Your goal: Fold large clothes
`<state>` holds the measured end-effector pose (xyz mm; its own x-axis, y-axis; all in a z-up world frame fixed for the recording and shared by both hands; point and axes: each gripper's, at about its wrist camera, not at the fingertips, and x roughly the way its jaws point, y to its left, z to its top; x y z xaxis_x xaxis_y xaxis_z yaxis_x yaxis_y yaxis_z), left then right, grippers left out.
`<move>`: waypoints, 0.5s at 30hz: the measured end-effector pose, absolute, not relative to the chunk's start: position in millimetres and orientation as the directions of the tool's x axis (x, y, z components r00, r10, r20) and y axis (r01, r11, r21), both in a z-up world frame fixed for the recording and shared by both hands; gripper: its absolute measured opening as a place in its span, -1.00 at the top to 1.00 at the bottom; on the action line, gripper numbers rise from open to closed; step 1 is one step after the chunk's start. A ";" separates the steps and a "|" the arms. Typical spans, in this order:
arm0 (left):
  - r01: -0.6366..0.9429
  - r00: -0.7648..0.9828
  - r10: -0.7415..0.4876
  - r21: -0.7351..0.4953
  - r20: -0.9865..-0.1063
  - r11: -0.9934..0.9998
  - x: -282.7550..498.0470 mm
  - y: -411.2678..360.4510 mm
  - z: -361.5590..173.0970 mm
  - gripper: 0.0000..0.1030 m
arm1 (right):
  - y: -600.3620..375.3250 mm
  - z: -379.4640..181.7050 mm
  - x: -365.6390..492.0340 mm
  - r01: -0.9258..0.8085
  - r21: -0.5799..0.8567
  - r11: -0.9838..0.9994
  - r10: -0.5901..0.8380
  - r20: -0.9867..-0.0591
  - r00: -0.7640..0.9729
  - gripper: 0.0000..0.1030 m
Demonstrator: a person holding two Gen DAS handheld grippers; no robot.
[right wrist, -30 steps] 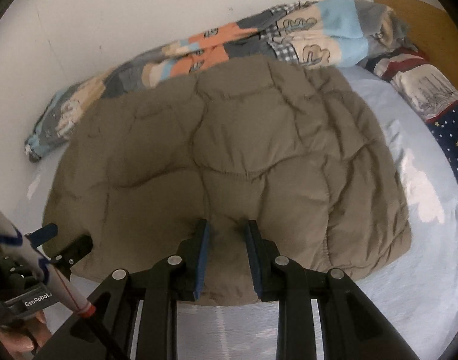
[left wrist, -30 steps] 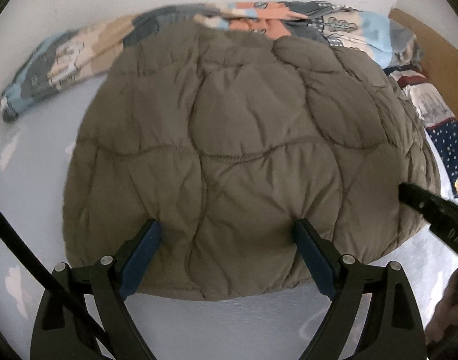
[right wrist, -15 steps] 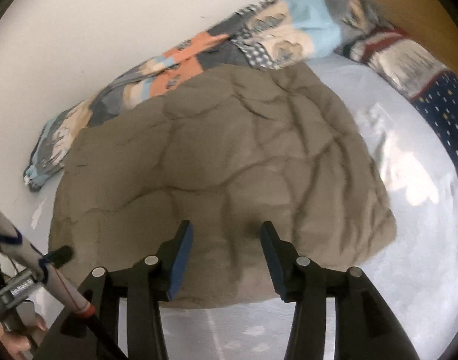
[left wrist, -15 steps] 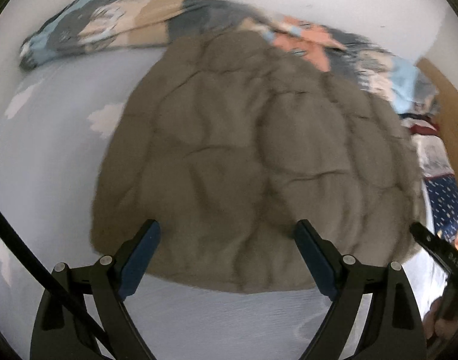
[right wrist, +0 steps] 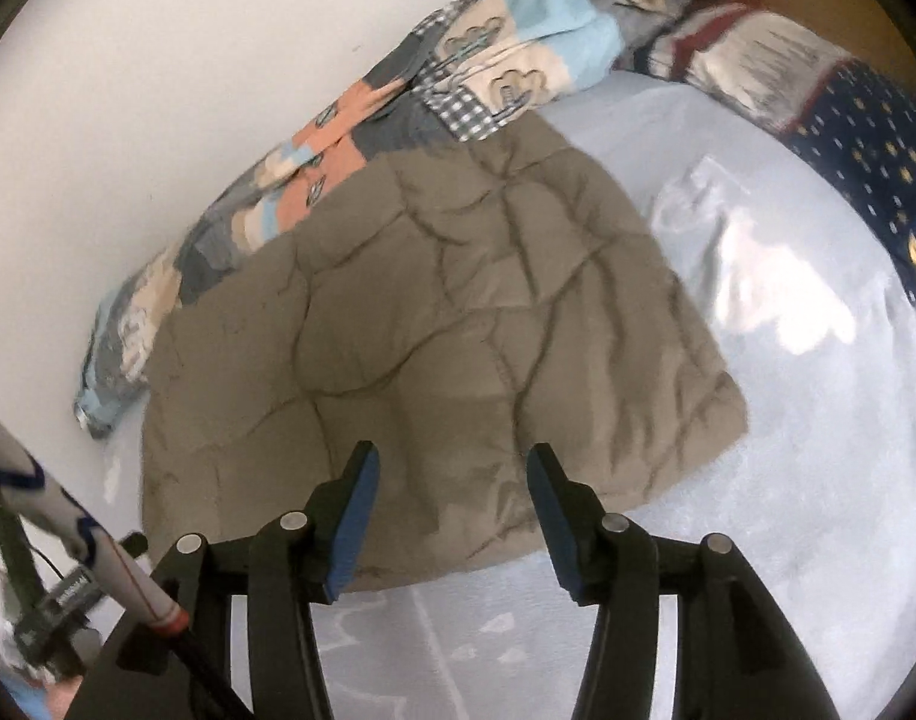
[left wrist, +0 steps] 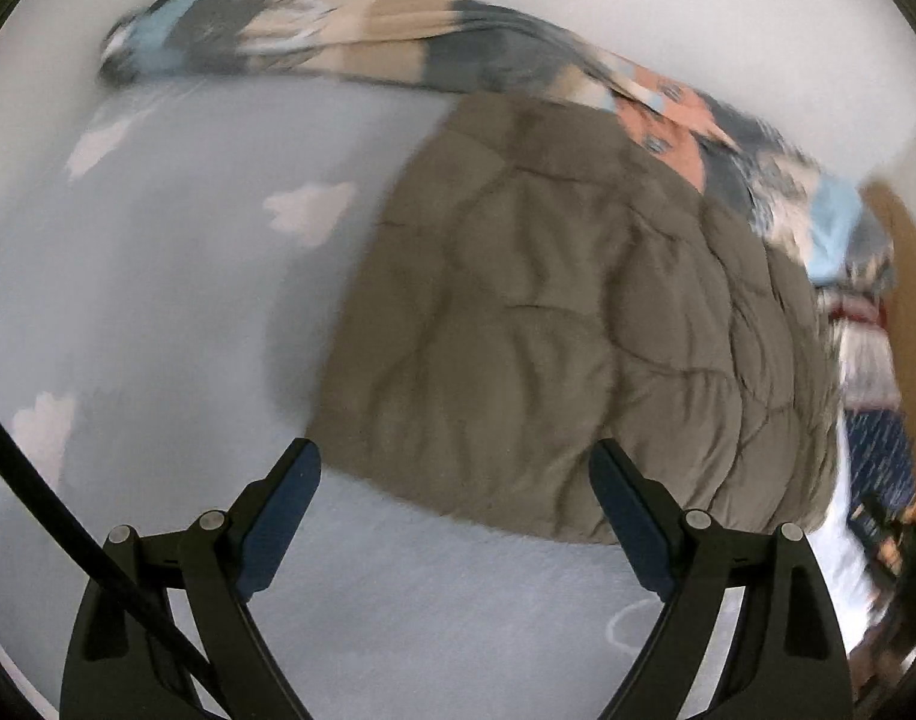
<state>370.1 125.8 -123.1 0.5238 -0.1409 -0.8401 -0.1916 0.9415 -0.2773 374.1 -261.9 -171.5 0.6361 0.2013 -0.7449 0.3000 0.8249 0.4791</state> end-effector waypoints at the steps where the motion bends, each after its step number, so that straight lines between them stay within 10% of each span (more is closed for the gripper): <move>1: -0.219 0.530 -0.160 -0.317 -0.833 0.923 363.3 138.6 -121.5 -0.75 | -271.3 -168.2 364.1 0.321 0.505 0.801 0.204 -0.735 0.647 -0.08; 15: -0.390 0.532 -0.321 -0.564 -0.783 0.728 324.7 190.4 -175.3 -0.67 | -322.2 -195.0 305.6 0.458 0.633 0.624 0.247 -0.716 0.653 -0.20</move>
<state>324.7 190.4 -175.3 0.5324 -0.3214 -0.7831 -0.3899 0.7280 -0.5639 305.6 -322.2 -195.0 0.6531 0.2471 -0.7158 0.4578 0.6242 0.6331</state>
